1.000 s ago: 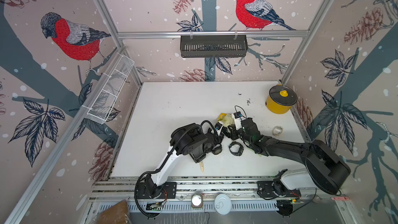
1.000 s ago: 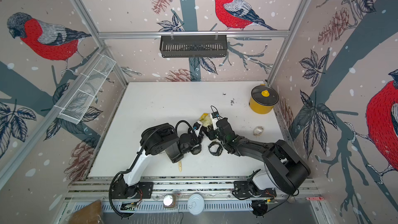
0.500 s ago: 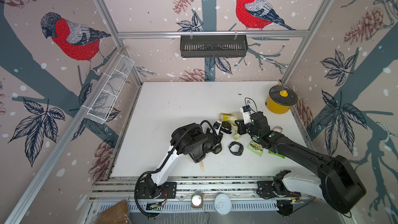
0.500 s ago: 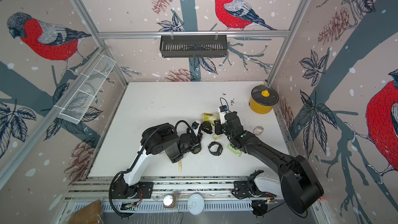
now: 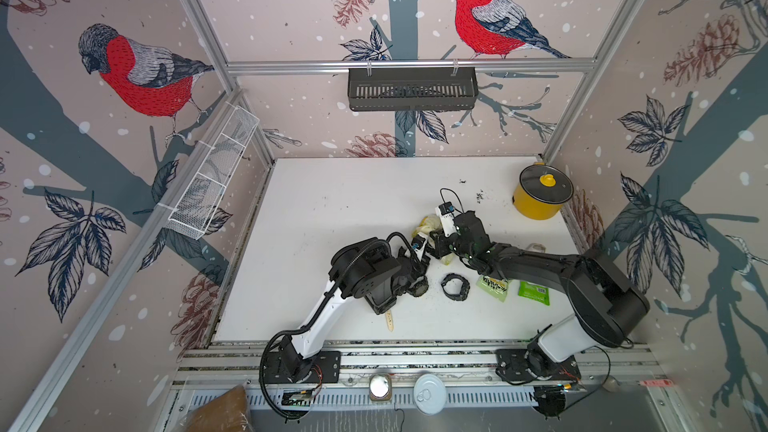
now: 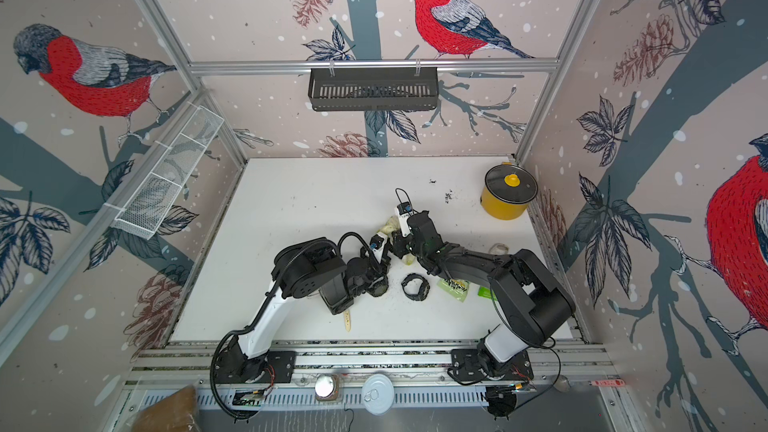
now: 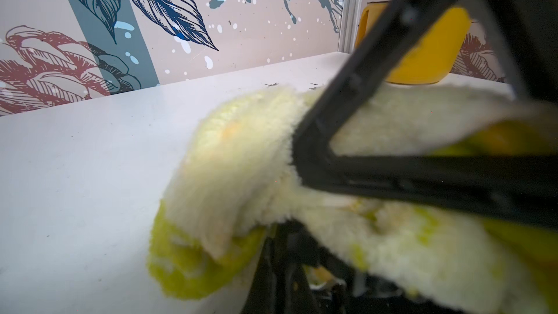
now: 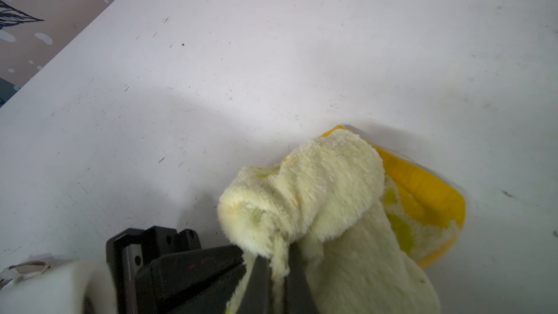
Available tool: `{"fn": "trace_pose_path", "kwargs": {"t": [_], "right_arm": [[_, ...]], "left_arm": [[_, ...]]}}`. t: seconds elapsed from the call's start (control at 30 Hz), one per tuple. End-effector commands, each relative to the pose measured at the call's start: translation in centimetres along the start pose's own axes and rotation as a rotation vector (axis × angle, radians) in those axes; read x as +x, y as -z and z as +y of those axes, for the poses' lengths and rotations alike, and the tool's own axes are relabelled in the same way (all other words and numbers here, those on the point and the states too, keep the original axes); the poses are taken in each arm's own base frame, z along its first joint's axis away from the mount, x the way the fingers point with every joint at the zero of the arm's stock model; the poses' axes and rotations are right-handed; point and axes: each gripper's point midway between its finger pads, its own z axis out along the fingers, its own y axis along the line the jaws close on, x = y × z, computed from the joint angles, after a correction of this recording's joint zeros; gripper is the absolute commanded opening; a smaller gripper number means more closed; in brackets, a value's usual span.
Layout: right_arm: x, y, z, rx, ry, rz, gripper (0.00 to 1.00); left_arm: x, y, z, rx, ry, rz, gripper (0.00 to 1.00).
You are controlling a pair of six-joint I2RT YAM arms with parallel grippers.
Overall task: Wipe the watch dial
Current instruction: Wipe the dirt from the watch dial.
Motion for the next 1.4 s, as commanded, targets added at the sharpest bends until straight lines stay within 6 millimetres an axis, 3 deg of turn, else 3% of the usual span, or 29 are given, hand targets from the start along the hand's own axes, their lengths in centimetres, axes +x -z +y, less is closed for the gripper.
{"fn": "trace_pose_path", "kwargs": {"t": [0.0, 0.27, 0.4, 0.5, 0.67, 0.77, 0.83, 0.93, 1.03, 1.13, 1.23, 1.37], "right_arm": [[3.1, 0.9, -0.7, 0.017, -0.033, 0.053, 0.02], [7.2, 2.8, -2.2, 0.073, -0.053, 0.096, 0.02], [7.8, 3.7, -2.9, 0.084, -0.068, 0.11, 0.02], [5.5, 4.6, -2.7, 0.062, -0.077, 0.058, 0.02], [-2.1, 5.7, -2.0, 0.036, -0.059, -0.104, 0.02], [-5.2, 4.4, -1.7, 0.027, -0.034, -0.141, 0.02], [-5.6, 2.6, -1.7, 0.024, -0.022, -0.132, 0.02], [-4.0, 0.0, -1.3, 0.004, -0.021, -0.071, 0.02], [-0.8, -1.0, -0.3, -0.017, -0.022, -0.001, 0.02], [3.0, -0.7, -0.3, -0.015, -0.043, 0.05, 0.02], [6.2, 0.2, -2.0, 0.025, -0.091, 0.09, 0.02], [8.1, 1.6, -3.7, 0.061, -0.135, 0.126, 0.02]], "left_arm": [[-1.0, 0.9, 0.9, -0.045, 0.006, -0.092, 0.0], [-1.0, 0.9, 1.1, -0.057, 0.016, -0.091, 0.0], [-1.0, 0.9, 1.1, -0.055, 0.016, -0.091, 0.0], [-1.0, 0.9, 1.1, -0.054, 0.014, -0.091, 0.0], [-1.0, 1.0, 1.1, -0.054, 0.017, -0.094, 0.0], [-1.1, 0.9, 1.1, -0.052, 0.016, -0.096, 0.0], [-1.1, 0.9, 1.0, -0.052, 0.017, -0.095, 0.0], [-1.0, 0.9, 1.1, -0.055, 0.019, -0.092, 0.0], [-1.0, 0.9, 1.1, -0.055, 0.018, -0.092, 0.0], [-1.0, 0.9, 1.2, -0.06, 0.021, -0.092, 0.0], [-1.0, 0.9, 1.2, -0.061, 0.023, -0.092, 0.0], [-1.1, 0.9, 1.3, -0.068, 0.031, -0.094, 0.0]]}}
